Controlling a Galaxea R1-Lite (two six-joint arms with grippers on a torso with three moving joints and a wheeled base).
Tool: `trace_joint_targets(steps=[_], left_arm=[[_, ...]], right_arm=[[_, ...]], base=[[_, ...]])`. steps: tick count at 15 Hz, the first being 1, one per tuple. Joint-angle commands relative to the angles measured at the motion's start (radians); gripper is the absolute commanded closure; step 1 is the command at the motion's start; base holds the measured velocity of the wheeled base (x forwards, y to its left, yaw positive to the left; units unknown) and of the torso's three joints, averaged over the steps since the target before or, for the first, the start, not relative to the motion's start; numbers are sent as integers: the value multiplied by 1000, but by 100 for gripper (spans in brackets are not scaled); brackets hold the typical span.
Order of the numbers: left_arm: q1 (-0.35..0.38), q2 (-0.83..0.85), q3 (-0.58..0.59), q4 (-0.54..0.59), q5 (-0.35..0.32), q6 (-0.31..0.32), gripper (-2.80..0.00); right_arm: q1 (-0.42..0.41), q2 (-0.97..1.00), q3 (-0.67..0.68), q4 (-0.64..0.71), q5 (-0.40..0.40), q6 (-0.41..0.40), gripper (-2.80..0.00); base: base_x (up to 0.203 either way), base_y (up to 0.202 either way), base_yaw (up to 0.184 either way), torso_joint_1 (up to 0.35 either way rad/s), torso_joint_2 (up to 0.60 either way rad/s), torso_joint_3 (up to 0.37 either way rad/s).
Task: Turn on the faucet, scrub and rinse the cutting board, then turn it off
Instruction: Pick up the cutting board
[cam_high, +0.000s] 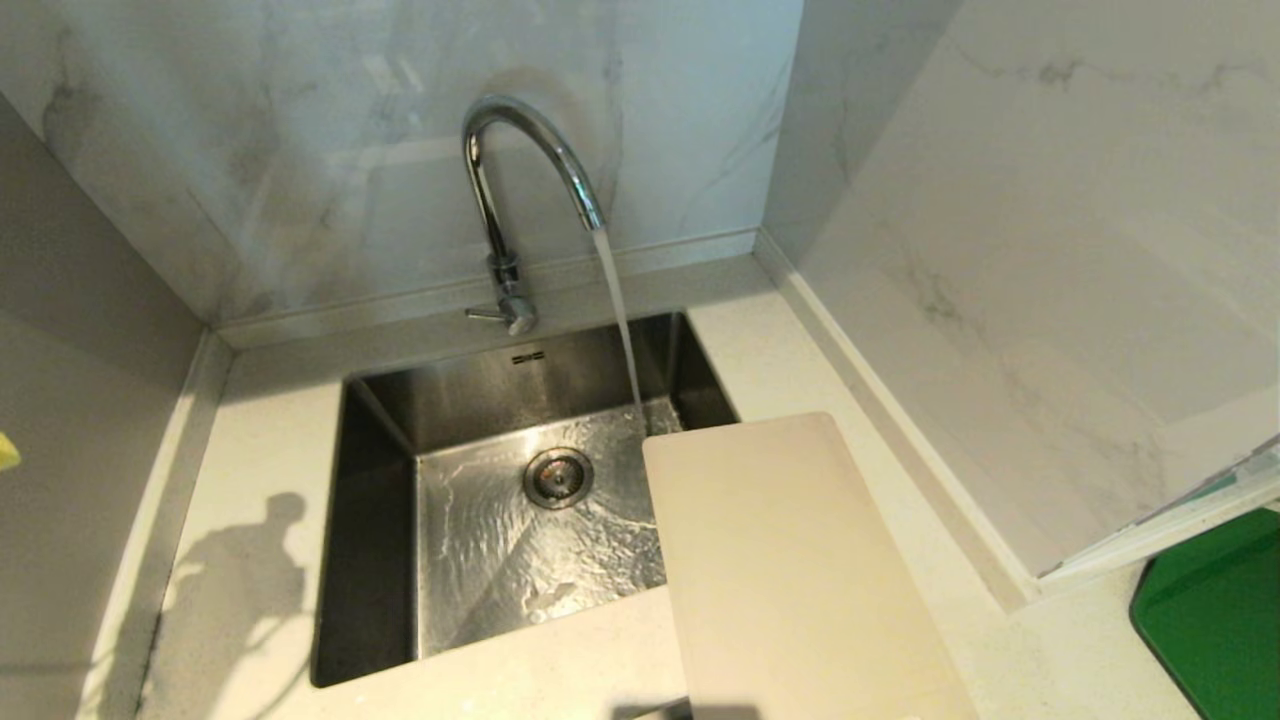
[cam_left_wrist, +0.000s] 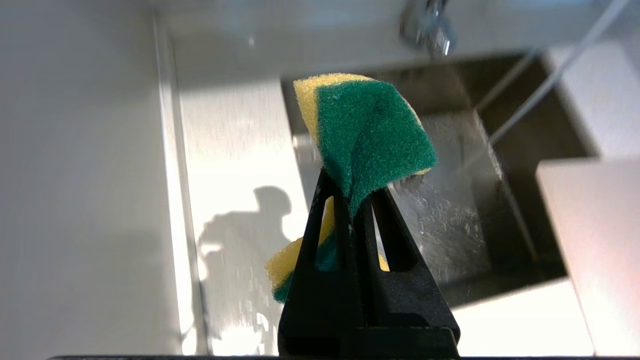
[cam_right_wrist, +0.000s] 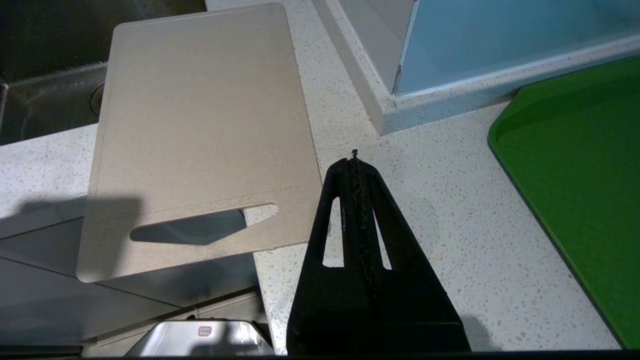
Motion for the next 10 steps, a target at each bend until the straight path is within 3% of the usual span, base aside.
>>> trace_joint_targets(steps=[1,5,10], left_arm=[[1,-97,158,-57,0,-5,0],[1,-229,389,-175,0,-1,0],[0,-370,541,-185,1,3,0]], right_arm=[[1,0,2,0,0,0,0],[1,0,1,0,1,-1,0],[1,0,2,0,1,-1,0]], base=[[0,0,0,0,0,0],[0,0,0,0,0,0],[0,0,0,0,0,0]])
